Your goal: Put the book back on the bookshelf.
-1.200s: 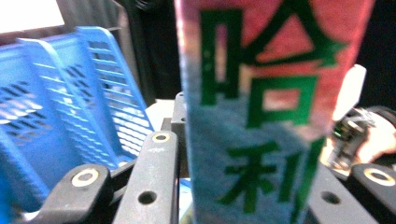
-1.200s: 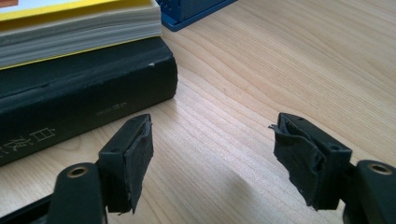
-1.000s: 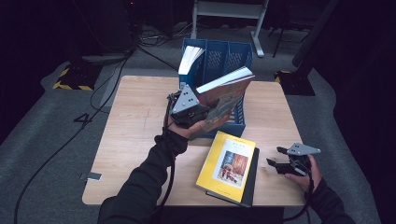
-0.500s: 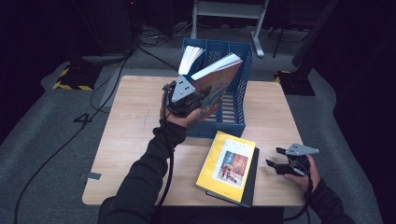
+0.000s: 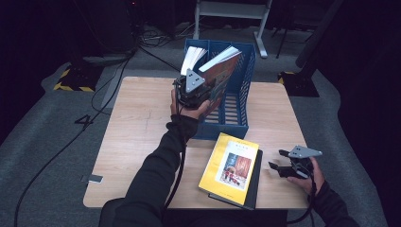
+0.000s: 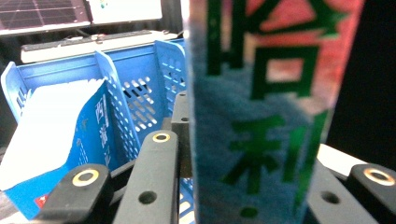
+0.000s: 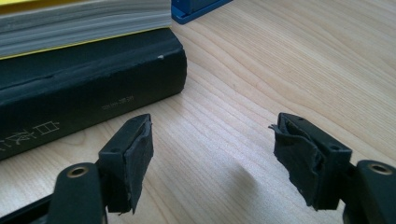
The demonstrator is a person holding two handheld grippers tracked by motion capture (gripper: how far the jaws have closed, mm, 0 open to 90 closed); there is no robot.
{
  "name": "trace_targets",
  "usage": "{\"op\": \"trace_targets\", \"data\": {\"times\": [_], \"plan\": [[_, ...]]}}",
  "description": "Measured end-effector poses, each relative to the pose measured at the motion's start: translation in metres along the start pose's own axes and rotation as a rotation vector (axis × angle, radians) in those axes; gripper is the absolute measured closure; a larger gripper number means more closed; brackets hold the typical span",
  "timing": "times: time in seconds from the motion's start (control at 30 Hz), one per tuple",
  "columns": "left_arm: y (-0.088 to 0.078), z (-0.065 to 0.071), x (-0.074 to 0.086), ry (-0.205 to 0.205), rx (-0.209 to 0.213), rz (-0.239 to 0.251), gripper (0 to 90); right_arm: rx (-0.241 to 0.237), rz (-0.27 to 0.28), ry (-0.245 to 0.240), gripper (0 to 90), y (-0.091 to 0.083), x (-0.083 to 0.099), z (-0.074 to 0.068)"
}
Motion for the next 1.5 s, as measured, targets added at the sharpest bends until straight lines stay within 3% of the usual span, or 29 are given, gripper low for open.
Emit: {"op": "trace_targets", "data": {"times": [0.07,0.5,0.77,0.83,0.97,1.07,1.2,1.43,1.5], "plan": [[0.007,-0.004,0.001,-0.035,-0.008,-0.001,74.3,-0.005,-0.001,0.003,28.9,0.0,0.0,0.0],[0.038,-0.003,-0.004,-0.03,-0.049,-0.023,74.3,-0.01,-0.003,-0.002,29.5,-0.001,0.0,-0.001],[0.054,-0.014,-0.01,-0.056,-0.121,-0.025,74.4,-0.009,0.001,-0.01,29.5,-0.002,0.0,-0.001],[0.06,-0.015,-0.01,-0.052,-0.135,-0.036,74.4,-0.011,0.001,-0.01,29.5,-0.002,0.0,-0.002],[0.071,-0.018,-0.008,-0.085,-0.161,-0.051,74.3,-0.014,-0.008,-0.019,29.5,0.0,0.001,-0.004],[0.08,-0.018,-0.006,-0.074,-0.194,-0.073,74.3,-0.021,-0.013,-0.025,29.5,0.001,0.001,-0.006],[0.087,-0.015,-0.005,-0.081,-0.233,-0.077,74.3,0.007,0.007,-0.018,30.5,-0.002,0.0,-0.003],[0.095,-0.012,0.003,-0.132,-0.251,-0.062,74.3,0.0,0.014,-0.019,30.4,-0.003,-0.001,-0.003],[0.097,-0.011,0.006,-0.119,-0.254,-0.061,74.3,-0.002,0.013,-0.024,30.4,-0.003,-0.001,-0.004]]}}
Point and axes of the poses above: each handheld gripper's, and its own axes: y roughly forward along the jaws, x roughly out of its underside, z roughly to its right, the point moved 5 cm from there along y, roughly forward along the jaws, and after that the axes turned 1 degree about -z, right-handed, at the moved point
